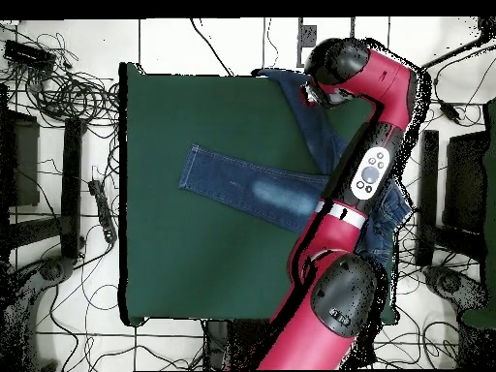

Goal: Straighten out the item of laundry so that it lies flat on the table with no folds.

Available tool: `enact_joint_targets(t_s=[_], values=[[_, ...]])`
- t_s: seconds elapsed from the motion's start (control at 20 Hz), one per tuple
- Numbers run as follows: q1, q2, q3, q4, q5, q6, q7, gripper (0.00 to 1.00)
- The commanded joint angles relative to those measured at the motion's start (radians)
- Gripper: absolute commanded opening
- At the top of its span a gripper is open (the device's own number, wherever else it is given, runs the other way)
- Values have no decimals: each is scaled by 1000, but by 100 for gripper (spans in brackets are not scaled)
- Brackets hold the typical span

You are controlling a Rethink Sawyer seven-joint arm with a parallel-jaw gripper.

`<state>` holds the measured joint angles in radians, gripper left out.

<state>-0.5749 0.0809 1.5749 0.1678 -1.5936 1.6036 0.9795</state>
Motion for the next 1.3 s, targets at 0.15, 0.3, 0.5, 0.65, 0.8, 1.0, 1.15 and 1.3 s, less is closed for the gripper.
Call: enact_joint_targets(t_s=[0.15,0.3,0.5,0.65,0.8,1.0,1.15,1.3], values=[[36,161,5,47,-77,-64,-261,0],[35,150,-40,78,-26,-96,-213,0],[29,132,-110,130,37,-130,-157,0],[28,114,-166,166,74,-142,-107,0],[32,92,-220,197,113,-145,-39,0],[38,65,-300,244,171,-173,47,0],[46,40,-368,282,218,-166,137,0],[58,16,-420,307,257,-166,196,0]])
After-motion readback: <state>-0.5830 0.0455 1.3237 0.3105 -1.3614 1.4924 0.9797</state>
